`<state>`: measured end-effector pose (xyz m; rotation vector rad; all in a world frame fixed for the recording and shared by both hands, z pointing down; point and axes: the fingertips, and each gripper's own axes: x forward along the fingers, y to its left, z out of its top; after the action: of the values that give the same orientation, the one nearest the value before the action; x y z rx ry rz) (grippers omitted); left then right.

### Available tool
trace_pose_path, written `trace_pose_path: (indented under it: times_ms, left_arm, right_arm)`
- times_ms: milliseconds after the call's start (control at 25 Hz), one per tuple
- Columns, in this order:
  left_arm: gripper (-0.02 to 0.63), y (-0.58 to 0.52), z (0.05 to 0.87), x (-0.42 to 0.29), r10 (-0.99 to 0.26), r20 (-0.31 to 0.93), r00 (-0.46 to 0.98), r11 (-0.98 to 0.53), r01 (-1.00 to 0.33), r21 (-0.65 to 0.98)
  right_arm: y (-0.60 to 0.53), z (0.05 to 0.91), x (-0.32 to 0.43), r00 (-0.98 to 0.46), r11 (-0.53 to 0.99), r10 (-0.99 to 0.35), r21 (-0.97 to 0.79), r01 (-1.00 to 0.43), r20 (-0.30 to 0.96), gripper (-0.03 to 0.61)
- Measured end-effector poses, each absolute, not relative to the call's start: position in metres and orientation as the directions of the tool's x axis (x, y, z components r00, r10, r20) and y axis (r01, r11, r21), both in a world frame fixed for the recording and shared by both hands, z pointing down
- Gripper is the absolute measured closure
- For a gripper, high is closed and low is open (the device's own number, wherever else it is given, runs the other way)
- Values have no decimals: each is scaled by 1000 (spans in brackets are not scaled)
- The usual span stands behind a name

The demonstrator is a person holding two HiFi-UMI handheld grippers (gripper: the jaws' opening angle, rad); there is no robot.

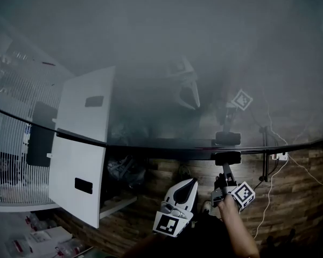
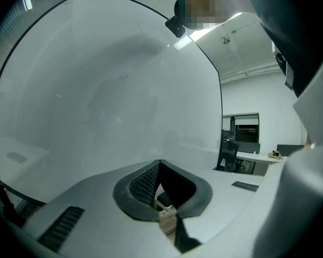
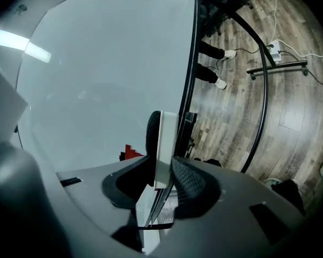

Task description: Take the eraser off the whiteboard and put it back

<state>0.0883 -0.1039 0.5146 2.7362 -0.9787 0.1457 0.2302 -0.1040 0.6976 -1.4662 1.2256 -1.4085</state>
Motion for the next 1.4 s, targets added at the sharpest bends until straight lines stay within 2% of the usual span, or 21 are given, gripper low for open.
trace_pose_path:
  times_ms: [400,920,1400]
  left_arm:
    - [606,-90,507,85,-638,160,753,-733,-657,175]
    - [606,-62,492,83,-680,109,725,-713,-688,134]
    - [606,-39,475,88,-709,90,700,-692,-714,105]
  right_arm:
    - [-102,672,237,-86,-182,-974,-952,-247,209,445]
    - [-72,628,249,-111,-135,-973,-888,-440,203,445]
    - [-45,570,239,-154,7,-976,-689,-725,152,445]
